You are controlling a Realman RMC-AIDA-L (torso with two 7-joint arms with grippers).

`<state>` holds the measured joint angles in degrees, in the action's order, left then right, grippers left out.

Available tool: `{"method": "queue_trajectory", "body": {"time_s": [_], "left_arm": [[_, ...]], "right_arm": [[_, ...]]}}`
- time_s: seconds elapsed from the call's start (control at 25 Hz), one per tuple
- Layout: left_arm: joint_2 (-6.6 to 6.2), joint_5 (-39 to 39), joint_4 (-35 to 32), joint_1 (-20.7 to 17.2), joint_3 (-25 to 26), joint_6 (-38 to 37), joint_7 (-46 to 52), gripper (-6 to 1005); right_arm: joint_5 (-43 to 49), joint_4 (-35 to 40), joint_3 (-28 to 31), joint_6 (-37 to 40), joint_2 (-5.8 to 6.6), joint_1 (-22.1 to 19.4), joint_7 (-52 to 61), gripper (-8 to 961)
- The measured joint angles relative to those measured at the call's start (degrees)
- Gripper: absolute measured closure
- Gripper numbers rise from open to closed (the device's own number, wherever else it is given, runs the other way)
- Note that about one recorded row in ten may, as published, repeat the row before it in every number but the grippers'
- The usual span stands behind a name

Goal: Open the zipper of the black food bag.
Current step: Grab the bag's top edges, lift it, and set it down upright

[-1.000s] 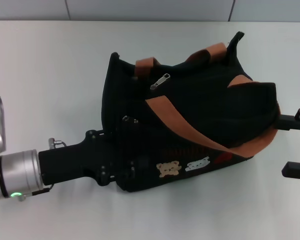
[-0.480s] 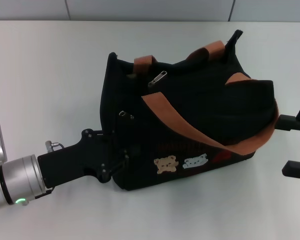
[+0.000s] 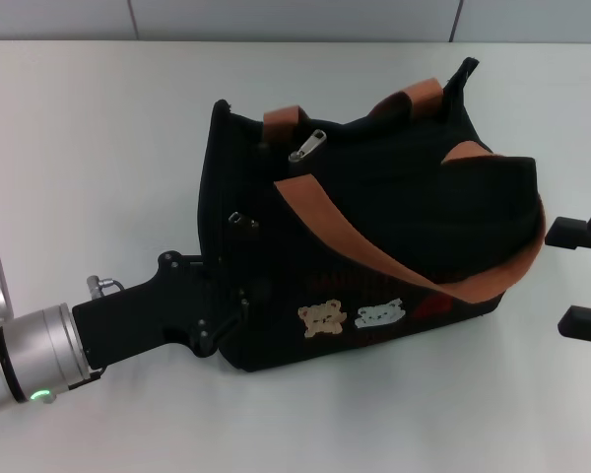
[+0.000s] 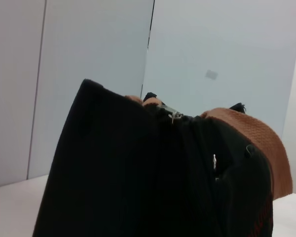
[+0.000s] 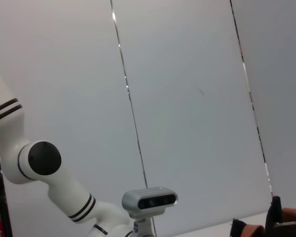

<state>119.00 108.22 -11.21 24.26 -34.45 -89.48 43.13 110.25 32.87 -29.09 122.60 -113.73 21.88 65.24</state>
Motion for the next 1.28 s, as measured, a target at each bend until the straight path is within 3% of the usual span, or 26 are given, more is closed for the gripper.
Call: {"method": "queue_trajectory", "body": {"time_s": [0.44,1.28], "left_arm": [[0.0,-0.95,0.05,-0.01,0.0,-0.2,-0.27,888],[0.0,-1.65,0.05,0.0,0.0,-0.11,-0.33,890]], "right_arm": [[-0.04,-0.19,0.87,-0.95,0.0,0.0,-0.03,154],[-0.03,-0.26,0.88,-2.9,-0.35,-0.08,-0.03,153]]}}
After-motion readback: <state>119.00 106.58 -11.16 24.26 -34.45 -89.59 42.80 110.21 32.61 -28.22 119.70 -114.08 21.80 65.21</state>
